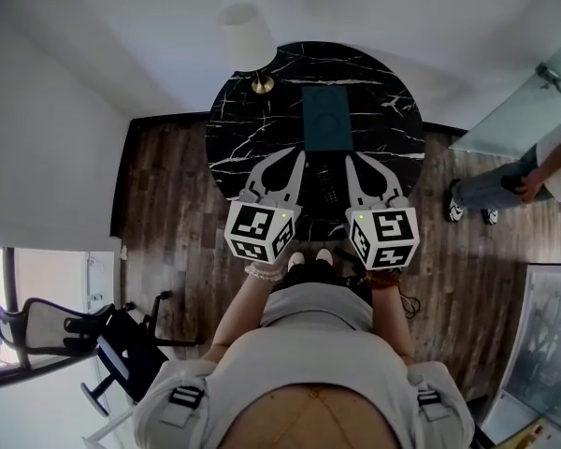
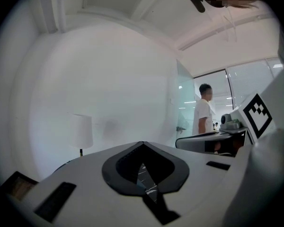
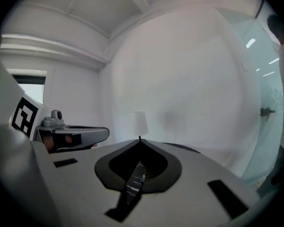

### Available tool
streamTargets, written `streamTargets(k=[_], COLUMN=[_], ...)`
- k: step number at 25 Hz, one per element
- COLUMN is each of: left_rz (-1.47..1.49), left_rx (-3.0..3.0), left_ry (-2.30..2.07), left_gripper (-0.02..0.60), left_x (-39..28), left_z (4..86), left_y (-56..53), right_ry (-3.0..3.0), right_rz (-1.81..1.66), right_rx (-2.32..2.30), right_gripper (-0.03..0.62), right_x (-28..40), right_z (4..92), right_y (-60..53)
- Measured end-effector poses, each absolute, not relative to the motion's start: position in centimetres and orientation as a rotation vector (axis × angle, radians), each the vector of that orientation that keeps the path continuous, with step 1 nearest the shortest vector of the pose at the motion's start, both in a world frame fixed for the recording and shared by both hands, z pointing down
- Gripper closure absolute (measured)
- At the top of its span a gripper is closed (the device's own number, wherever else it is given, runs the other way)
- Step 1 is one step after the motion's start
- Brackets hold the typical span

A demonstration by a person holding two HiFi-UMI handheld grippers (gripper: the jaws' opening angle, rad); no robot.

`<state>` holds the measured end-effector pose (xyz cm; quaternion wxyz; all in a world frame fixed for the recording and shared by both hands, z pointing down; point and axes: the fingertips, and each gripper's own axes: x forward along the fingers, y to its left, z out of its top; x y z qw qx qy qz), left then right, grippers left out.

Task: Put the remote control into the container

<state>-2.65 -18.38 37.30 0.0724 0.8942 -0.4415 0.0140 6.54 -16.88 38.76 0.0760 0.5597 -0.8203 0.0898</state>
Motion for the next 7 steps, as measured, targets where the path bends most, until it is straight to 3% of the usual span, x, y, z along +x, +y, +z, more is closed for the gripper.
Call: streamTargets(k=[7], left_rz=[0.039], left_rx=[2.682], left_ry=[-1.338], left_gripper=[0.575], left_x=[-2.76], left_z=[37.33], left_y=[-17.96], right_ry=[-2.464], right_rz=[0.283], right_rx=[1.674], right_gripper=[0.583], right_x=[6.83], right_z=[38.99], right_y=[-16.52])
